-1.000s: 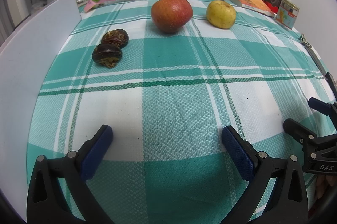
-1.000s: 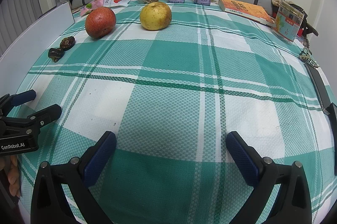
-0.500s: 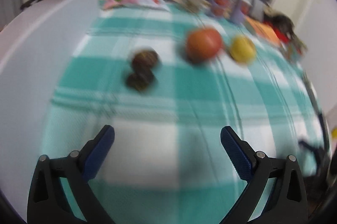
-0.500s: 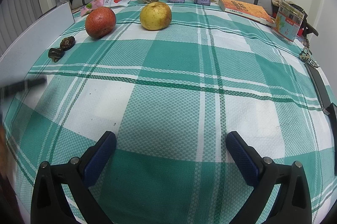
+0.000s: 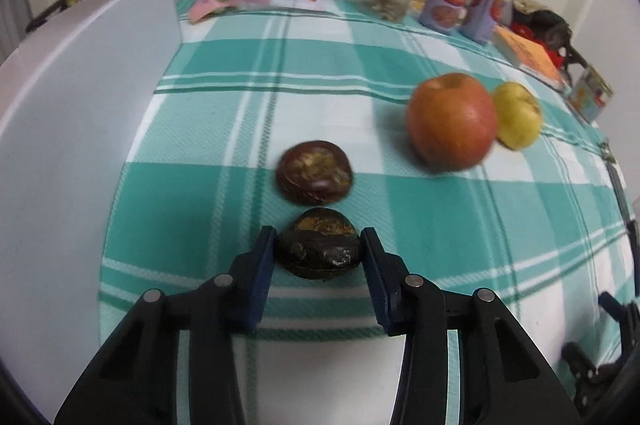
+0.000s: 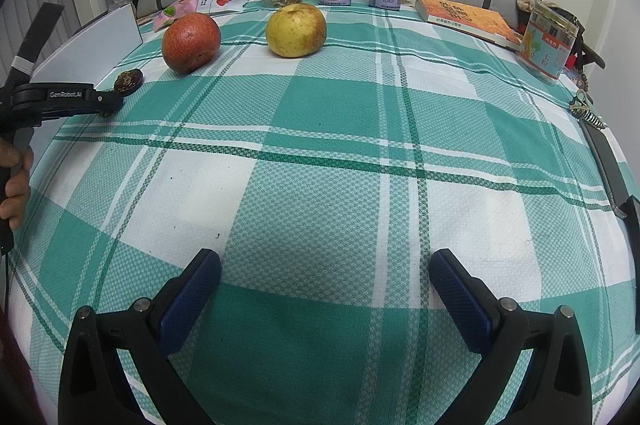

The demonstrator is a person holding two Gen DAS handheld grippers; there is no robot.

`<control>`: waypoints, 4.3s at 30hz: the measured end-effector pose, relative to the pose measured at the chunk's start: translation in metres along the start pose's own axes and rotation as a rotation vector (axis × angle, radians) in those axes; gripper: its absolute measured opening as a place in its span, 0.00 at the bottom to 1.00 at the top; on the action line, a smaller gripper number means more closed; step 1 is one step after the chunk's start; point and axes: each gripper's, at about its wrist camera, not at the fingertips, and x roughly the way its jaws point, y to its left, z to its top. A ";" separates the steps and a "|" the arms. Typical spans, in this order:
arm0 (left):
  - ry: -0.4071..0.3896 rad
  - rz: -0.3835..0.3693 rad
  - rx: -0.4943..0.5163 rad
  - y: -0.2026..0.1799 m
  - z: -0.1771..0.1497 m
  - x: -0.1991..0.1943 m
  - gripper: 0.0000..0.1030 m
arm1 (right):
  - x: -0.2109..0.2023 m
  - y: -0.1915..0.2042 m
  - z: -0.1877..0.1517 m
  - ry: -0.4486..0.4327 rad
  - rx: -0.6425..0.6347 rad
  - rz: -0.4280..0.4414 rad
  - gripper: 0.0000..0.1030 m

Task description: Organize fruits

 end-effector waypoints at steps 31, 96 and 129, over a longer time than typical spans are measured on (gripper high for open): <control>-0.044 0.071 0.065 -0.022 -0.107 -0.050 0.98 | -0.001 0.000 -0.001 0.002 0.001 0.004 1.00; -0.043 0.073 0.064 -0.022 -0.108 -0.050 1.00 | -0.051 0.037 0.038 -0.112 -0.024 0.203 0.50; -0.027 -0.037 0.085 -0.008 -0.119 -0.064 0.99 | -0.082 0.010 -0.058 0.058 0.062 0.178 0.83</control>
